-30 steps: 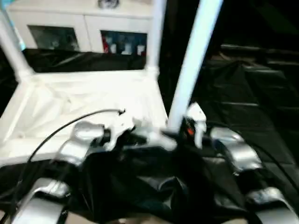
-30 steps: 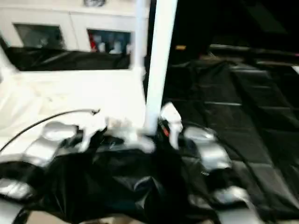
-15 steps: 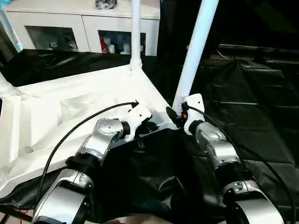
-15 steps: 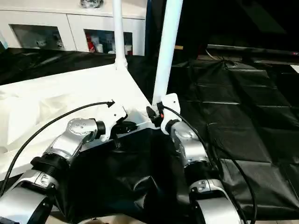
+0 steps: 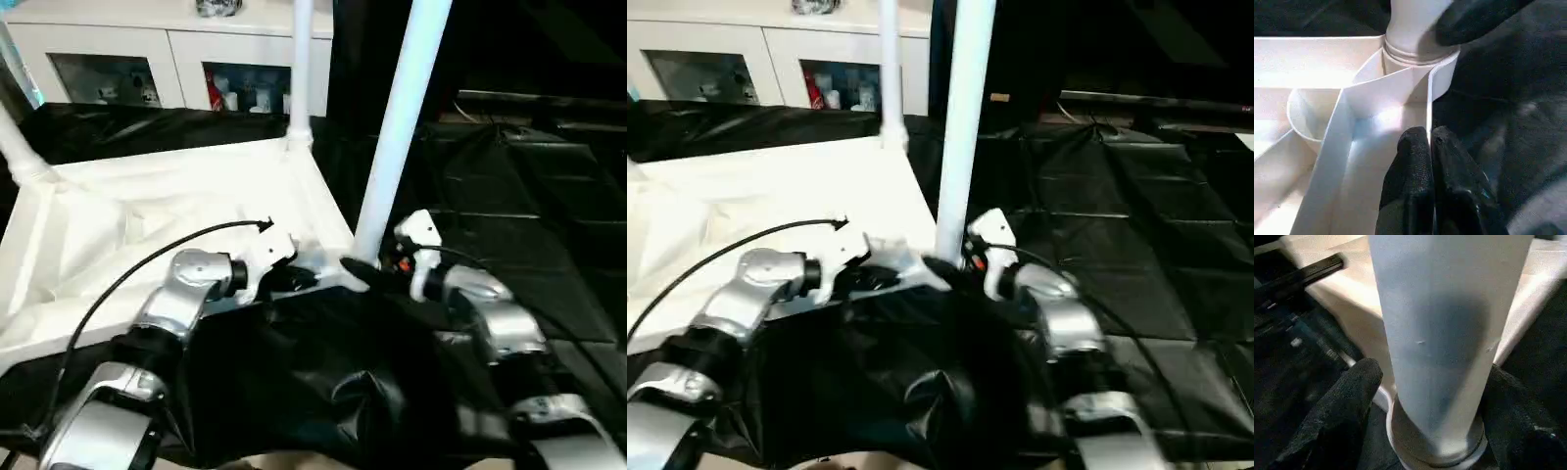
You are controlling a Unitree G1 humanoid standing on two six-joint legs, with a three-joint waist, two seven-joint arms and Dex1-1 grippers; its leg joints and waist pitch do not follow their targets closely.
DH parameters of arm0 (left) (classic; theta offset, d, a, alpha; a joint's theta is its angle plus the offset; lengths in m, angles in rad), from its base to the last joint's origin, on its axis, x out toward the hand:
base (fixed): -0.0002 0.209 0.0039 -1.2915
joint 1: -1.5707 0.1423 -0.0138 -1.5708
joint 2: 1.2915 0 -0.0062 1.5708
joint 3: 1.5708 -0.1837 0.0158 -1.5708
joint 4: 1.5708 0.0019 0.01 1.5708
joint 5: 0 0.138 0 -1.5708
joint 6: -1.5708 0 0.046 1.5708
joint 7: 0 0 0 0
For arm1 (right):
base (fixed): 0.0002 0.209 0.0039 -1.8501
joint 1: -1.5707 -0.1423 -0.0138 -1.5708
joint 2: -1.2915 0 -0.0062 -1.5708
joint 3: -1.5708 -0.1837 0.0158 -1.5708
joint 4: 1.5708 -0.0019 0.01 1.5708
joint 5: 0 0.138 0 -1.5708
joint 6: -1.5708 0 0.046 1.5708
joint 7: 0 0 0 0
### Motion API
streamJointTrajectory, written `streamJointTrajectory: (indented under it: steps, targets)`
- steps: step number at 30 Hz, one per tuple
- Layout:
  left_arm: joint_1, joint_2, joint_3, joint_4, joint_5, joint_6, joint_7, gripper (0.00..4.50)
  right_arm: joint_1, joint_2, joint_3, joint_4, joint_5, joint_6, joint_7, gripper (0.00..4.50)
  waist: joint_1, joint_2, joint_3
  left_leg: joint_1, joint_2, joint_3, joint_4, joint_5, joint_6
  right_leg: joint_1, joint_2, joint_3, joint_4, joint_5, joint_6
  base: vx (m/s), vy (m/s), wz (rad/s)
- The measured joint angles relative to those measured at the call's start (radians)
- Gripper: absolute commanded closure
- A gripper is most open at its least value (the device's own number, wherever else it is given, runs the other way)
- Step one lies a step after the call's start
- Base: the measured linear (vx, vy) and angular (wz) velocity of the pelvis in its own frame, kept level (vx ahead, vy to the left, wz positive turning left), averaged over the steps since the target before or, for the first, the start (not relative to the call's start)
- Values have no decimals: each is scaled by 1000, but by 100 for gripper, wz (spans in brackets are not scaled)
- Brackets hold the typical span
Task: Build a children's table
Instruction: Rotate leg to tighten
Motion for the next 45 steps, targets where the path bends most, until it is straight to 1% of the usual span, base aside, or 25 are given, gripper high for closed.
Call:
streamJointTrajectory:
  steps: [2, 4, 7, 9, 12, 14, 16, 17, 19, 21, 23, 26, 28, 29, 32, 33, 34, 35, 37, 38, 39, 40, 41, 43, 45]
  targets:
    - [3, 7, -1, -5, -3, -2, -26, 450, 0, -5, 2, -4, 2, 9, 33, 129, 0, 0, 0, -1, 0, 0, 0, 0, 0, 0, 0, 0, 0, 0, 0, 0, 0, 0]
    - [11, 18, -2, -18, -9, -2, -50, 450, 0, -11, 9, -11, 11, 20, 63, 152, 1, 0, 0, -1, 0, 0, 0, -1, 1, -1, 0, -1, -1, 0, 0, 0, 0, 0]
    - [13, 27, -6, -22, -17, -2, -78, 450, 1, -15, 12, -22, 25, 53, 79, 170, 3, 0, 0, -3, 0, 0, 0, 1, 5, -1, 0, -1, -2, 0, 0, 0, 0, 0]
    - [14, 28, -12, -29, -19, -2, -93, 450, 2, -17, 13, -28, 30, 66, 94, 198, 8, 0, 0, -4, 0, 0, 1, 1, 6, -2, 0, -1, -2, 0, 0, 0, 0, 0]
    - [14, 29, -17, -33, -20, -3, -105, 450, 8, -17, 14, -40, 29, 71, 98, 209, 14, 0, 0, -4, 0, 0, 1, 1, 6, -2, 0, -1, -2, 0, 0, 0, 0, 0]
    - [15, 29, -18, -34, -20, -3, -105, 450, 11, -16, 14, -44, 27, 70, 97, 222, 15, -1, -1, -4, 0, 0, 1, 1, 6, -2, 0, -1, -2, 0, 0, 0, 0, 0]
    - [15, 26, -18, -33, -18, -2, -95, 450, 13, -12, 13, -45, 20, 59, 84, 226, 15, -1, -1, -4, 0, 0, 1, 1, 6, -2, 0, 0, -1, 0, 0, 0, 0, 0]
    - [14, 21, -18, -30, -12, -1, -74, 450, 14, 0, 12, -43, 11, 51, 44, 234, 14, -3, -2, -3, 0, 0, 1, 1, 6, -2, 0, 0, -1, 0, 0, 0, 0, 0]
    - [7, 4, -16, -14, 4, 5, -26, 450, 8, 21, 8, -32, -11, 50, -38, 234, 10, -4, -3, 1, 0, 0, 1, -1, 2, 2, 0, 0, 0, 0, 0, 0, 0, 0]
    - [-17, -32, -10, 28, 25, 18, 57, 450, -13, 76, -28, 13, -35, 50, -183, 242, 1, -5, -5, 7, 0, 0, 2, -1, 1, 6, 0, 0, 0, 2, -2, 0, 0, 0]
    - [-37, -63, -5, 58, 40, 30, 121, 450, -29, 117, -54, 44, -51, 49, -308, 246, -4, -6, -5, 6, 0, 0, 2, 1, -1, 6, -1, 1, -2, 3, -1, 0, 0, 0]
    - [-53, -100, -5, 79, 55, 46, 198, 450, -49, 159, -86, 75, -56, 50, -440, 250, -5, -5, -5, 6, -1, 0, 1, 1, -1, 6, -1, 1, -4, 4, 1, 0, 0, 0]
    - [-67, -125, -4, 95, 66, 56, 243, 450, -63, 188, -114, 95, -57, 49, -525, 250, -4, -5, -5, 6, -1, 0, 1, 1, -1, 6, -1, 1, -4, 6, 0, 0, 0, 0]
    - [-72, -140, -2, 100, 73, 60, 268, 450, -72, 200, -119, 108, -65, 39, -568, 251, -4, -5, -5, 5, -1, 0, 1, 1, -1, 6, -1, 1, -4, 6, -1, 0, 0, 0]
    - [-73, -148, -2, 101, 75, 59, 282, 450, -80, 205, -121, 124, -80, 15, -591, 251, -3, -3, -6, 4, -1, 0, 1, 1, -1, 5, -1, 1, -4, 7, -1, 0, 0, 0]
    - [-73, -148, -2, 101, 75, 53, 282, 450, -75, 205, -124, 128, -78, -6, -586, 216, -2, -2, -6, 4, -1, 0, 1, 1, -1, 5, -1, 1, -4, 7, 0, 0, 0, 0]
    - [-73, -148, -2, 101, 75, 50, 281, 450, -73, 205, -126, 127, -77, -12, -583, 195, -1, -1, -6, 3, -1, 0, 0, 1, -1, 4, -1, 1, -4, 6, 0, 0, 0, 0]
    - [-73, -148, -2, 101, 75, 47, 281, 450, -73, 205, -131, 126, -71, -13, -575, 182, -1, 0, -6, 3, -1, 0, 0, 1, -1, 4, -1, 1, -4, 6, 0, 0, 0, 0]
    - [-72, -146, -2, 101, 77, 40, 278, 450, -64, 205, -144, 116, -42, -12, -539, 176, -1, 1, -6, 3, -1, 0, 0, 1, -1, 4, -1, 1, -4, 6, 0, 0, 0, 0]
    - [-71, -142, -2, 101, 77, 36, 276, 450, -54, 200, -144, 103, -40, -12, -516, 161, -3, 1, -5, 3, -1, 0, 0, 1, -1, 4, -1, 1, -4, 6, 0, 0, 0, 0]
    - [-71, -141, -2, 101, 77, 34, 274, 450, -48, 194, -144, 96, -41, -12, -500, 146, -3, 1, -5, 3, -1, 0, 0, 1, -1, 4, -1, 1, -4, 6, 0, 0, 0, 0]
    - [-71, -140, -2, 101, 77, 31, 272, 450, -41, 181, -140, 87, -41, -12, -471, 146, -3, 1, -5, 3, -1, 0, 0, 1, -1, 3, -1, 1, -4, 6, 0, 0, 0, 0]
    - [-70, -139, -4, 100, 77, 25, 262, 450, -31, 151, -120, 73, -41, -12, -428, 146, -1, 2, -4, 2, -1, 0, 0, 1, -1, 3, -1, 1, -4, 6, 0, 0, 0, 0]
    - [-69, -136, -11, 98, 77, 12, 247, 450, -10, 105, -100, 43, -39, -12, -360, 146, 4, 3, -4, 1, -1, 0, 0, 1, 0, 3, -1, 0, -5, 6, 1, 0, 0, 0]
    - [-69, -134, -17, 98, 77, -2, 239, 450, 11, 56, -91, 16, -34, -13, -296, 146, 9, 4, -3, 0, -1, 0, 0, 2, 1, 2, -1, 0, -6, 6, 1, 0, 0, 0]
